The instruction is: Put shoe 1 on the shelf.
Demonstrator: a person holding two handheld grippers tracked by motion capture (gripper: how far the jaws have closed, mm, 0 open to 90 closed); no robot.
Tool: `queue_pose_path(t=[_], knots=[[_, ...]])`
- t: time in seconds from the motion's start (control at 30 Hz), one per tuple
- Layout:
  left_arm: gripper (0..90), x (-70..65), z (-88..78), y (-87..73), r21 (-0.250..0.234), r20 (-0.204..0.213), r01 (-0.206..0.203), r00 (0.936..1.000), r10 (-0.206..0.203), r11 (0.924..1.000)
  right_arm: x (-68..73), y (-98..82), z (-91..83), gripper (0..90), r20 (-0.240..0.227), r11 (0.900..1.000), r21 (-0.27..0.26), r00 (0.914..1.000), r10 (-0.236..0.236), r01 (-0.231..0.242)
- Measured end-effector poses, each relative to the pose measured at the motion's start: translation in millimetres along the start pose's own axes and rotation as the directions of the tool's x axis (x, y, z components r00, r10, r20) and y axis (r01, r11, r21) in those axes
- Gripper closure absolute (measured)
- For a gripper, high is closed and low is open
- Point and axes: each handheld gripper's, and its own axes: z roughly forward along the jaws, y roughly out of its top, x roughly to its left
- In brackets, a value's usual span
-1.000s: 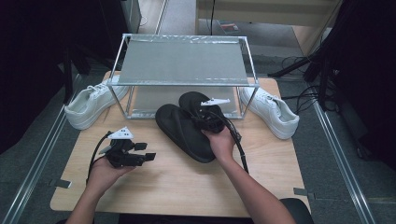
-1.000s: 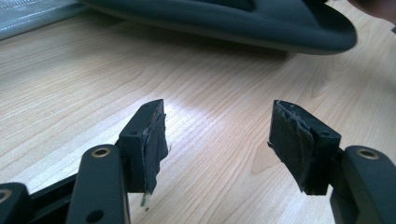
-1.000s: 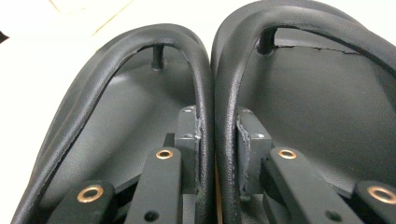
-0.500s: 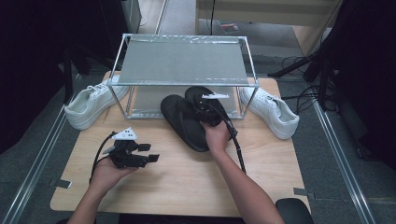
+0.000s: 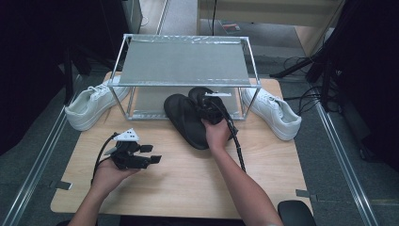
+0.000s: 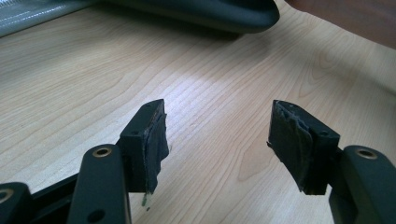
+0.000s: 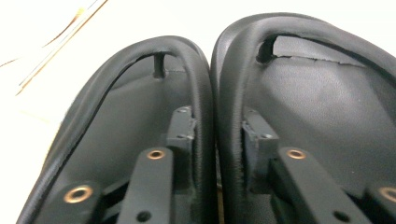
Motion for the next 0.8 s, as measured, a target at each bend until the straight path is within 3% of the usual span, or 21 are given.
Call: queue_pose_path(t=[0.23, 0.53, 0.67, 0.8], knots=[[37.3, 0.7, 0.9, 0.6, 0.002, 0.004, 0.001, 1.0000, -0.001, 1.0000, 0.1, 1.0, -5.8, 56.9, -0.045, 1.000, 0.014, 0.9989, -0.013, 0.013], [37.3, 1.6, 2.3, 2.2, 0.001, 0.007, 0.004, 1.0000, -0.004, 1.0000, -1.6, -3.6, -27.5, 56.8, -0.060, 0.998, 0.007, 0.9967, -0.055, 0.055], [37.7, 3.6, 2.8, 4.4, -0.003, 0.012, 0.001, 0.9999, -0.001, 1.0000, -0.9, -6.0, -39.0, 55.4, -0.065, 0.992, 0.023, 0.9902, -0.123, 0.125], [39.5, 5.0, 3.5, 7.8, -0.009, 0.012, -0.009, 0.9999, 0.009, 0.9999, -1.8, -9.3, -56.1, 56.0, -0.092, 0.990, 0.011, 0.9861, -0.138, 0.140]])
